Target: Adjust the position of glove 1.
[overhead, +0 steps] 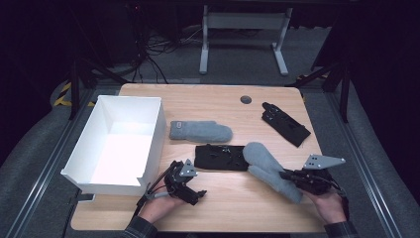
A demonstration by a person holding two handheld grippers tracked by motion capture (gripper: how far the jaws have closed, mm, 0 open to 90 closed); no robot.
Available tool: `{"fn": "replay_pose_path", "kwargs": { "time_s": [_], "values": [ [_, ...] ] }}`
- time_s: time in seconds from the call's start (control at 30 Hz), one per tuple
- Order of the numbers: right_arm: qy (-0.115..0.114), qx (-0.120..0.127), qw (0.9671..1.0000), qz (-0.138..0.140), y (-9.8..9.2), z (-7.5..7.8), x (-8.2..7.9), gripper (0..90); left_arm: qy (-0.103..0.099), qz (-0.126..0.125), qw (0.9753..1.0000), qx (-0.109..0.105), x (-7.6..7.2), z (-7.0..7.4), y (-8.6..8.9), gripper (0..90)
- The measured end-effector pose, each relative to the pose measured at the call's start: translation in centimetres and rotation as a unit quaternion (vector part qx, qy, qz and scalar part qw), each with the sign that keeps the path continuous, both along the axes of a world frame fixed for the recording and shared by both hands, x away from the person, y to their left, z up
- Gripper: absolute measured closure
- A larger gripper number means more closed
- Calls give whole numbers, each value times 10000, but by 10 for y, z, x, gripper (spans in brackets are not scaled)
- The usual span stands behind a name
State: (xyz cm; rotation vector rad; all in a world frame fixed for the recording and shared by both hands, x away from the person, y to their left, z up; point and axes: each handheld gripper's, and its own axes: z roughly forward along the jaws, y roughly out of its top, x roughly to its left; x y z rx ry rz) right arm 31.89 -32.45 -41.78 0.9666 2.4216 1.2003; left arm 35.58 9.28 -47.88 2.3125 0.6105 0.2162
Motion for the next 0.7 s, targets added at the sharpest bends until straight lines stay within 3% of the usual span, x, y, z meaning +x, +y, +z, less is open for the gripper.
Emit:
{"fn": "replay_pose_path", "kwargs": {
  "time_s": [0.23,0.3,0.4,0.5,0.6,0.7],
  "values": [
    [153,-102,9998,16,-4,-10,-13,854,-1,4,10000,-2,0,0,0,1],
    [139,-173,9998,-2,-4,-12,-14,786,2,19,10000,6,0,0,0,1],
    [25,-89,9999,-88,-8,-8,-17,716,17,53,10000,13,-1,0,-1,3],
    [-76,-92,9996,-237,-18,-3,-17,793,47,84,9999,61,-2,4,-1,55],
    [-46,-271,9983,-509,-34,-4,-12,882,60,115,9999,103,-3,7,0,152],
    [87,-528,9961,-702,-46,-10,-8,900,70,151,9998,111,-3,8,0,173]
  ]
}}
